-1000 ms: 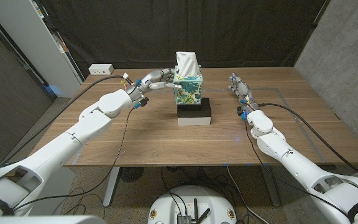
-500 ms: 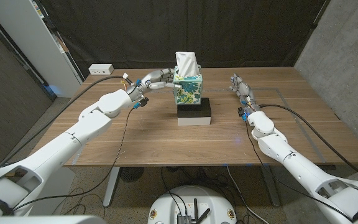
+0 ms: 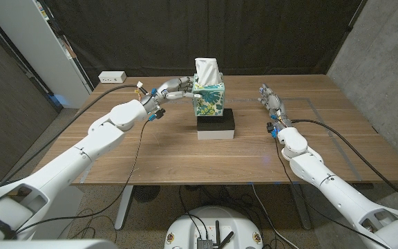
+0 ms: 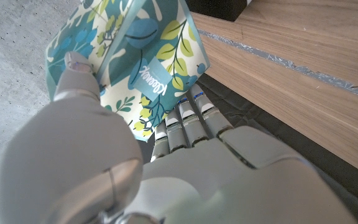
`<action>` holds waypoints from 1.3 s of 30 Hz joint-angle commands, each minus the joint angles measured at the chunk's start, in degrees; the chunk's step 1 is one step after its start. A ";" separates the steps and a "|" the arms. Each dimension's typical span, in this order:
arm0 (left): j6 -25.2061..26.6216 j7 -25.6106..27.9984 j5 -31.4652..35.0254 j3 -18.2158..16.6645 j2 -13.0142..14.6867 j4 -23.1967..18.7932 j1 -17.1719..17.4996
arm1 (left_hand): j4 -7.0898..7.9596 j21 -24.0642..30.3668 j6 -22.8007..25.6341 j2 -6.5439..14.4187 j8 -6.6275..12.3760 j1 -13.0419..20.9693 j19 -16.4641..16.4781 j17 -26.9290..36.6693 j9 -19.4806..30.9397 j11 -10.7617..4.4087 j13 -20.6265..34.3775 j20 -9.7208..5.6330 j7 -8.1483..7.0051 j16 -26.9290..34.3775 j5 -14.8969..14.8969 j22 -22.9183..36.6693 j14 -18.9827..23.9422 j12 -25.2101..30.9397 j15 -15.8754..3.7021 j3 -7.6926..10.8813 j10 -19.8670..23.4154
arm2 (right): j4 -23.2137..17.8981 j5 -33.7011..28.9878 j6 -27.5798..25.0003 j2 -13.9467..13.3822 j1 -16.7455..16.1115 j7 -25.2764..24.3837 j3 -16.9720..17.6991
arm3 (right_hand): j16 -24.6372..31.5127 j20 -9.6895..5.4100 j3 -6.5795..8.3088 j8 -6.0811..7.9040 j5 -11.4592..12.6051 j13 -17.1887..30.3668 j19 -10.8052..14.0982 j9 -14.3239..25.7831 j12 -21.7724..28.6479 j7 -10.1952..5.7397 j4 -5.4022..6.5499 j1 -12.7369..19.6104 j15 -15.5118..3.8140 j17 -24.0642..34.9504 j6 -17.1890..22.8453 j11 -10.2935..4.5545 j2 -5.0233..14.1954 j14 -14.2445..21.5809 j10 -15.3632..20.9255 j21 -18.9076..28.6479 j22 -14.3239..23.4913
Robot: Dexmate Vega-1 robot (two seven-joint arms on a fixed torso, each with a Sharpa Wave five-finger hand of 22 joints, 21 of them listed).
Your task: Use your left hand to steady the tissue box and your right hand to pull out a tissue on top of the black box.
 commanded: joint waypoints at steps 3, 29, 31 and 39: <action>-0.82 -0.31 0.03 0.31 -0.41 0.92 -0.52 | 0.30 -0.12 1.67 0.33 0.59 -0.45 -0.09 0.17 0.10 -0.04 0.12 0.20 1.97 -0.23 -0.03 0.17 -0.25 -0.26 -1.48 0.53 0.05 | -4.23 -0.53 -0.95 -0.93 -3.36 -2.71 1.11 | -0.28 0.33 0.19 0.05 0.27 0.13 -0.05 0.11 -0.14 -0.26 -0.33 0.44 0.03 0.17 -0.25 0.05 0.10 0.20 -0.04 -0.01 0.20; -1.42 -0.93 -0.25 0.52 -0.72 1.70 -0.87 | 0.20 -0.12 1.65 0.30 0.83 -0.62 -0.02 0.15 0.13 -0.11 0.23 0.08 1.98 -0.30 -0.07 0.18 -0.26 -0.59 -1.43 0.65 0.18 | -10.88 -2.40 -1.81 -1.98 -9.40 -7.99 3.33 | -0.32 0.35 0.40 0.15 0.35 0.12 0.12 0.11 -0.03 -0.15 -0.72 0.75 -0.02 0.07 -0.10 0.14 0.16 0.38 0.20 0.04 0.19; -1.54 -0.88 -0.24 0.50 -0.73 1.74 -0.83 | 0.18 -0.13 1.64 0.31 0.84 -0.62 -0.03 0.15 0.13 -0.17 0.24 0.08 1.94 -0.30 -0.06 0.18 -0.27 -0.63 -1.45 0.67 0.15 | -11.25 -2.36 -1.96 -2.01 -9.72 -8.20 3.50 | -0.33 0.35 0.41 0.15 0.36 0.12 0.12 0.11 -0.04 -0.14 -0.74 0.77 -0.02 0.06 -0.09 0.17 0.17 0.38 0.17 0.05 0.19; -1.68 -1.00 -0.24 0.50 -0.72 1.96 -0.91 | 0.17 -0.14 1.64 0.38 0.92 -0.66 -0.04 0.15 0.14 -0.28 0.28 0.08 2.04 -0.32 -0.07 0.18 -0.30 -0.72 -1.41 0.74 0.24 | -12.94 -3.02 -2.28 -2.11 -11.21 -9.62 4.04 | -0.35 0.31 0.46 0.18 0.37 0.12 0.20 0.11 -0.03 -0.11 -0.83 0.84 -0.01 0.04 -0.03 0.12 0.19 0.39 0.19 0.07 0.19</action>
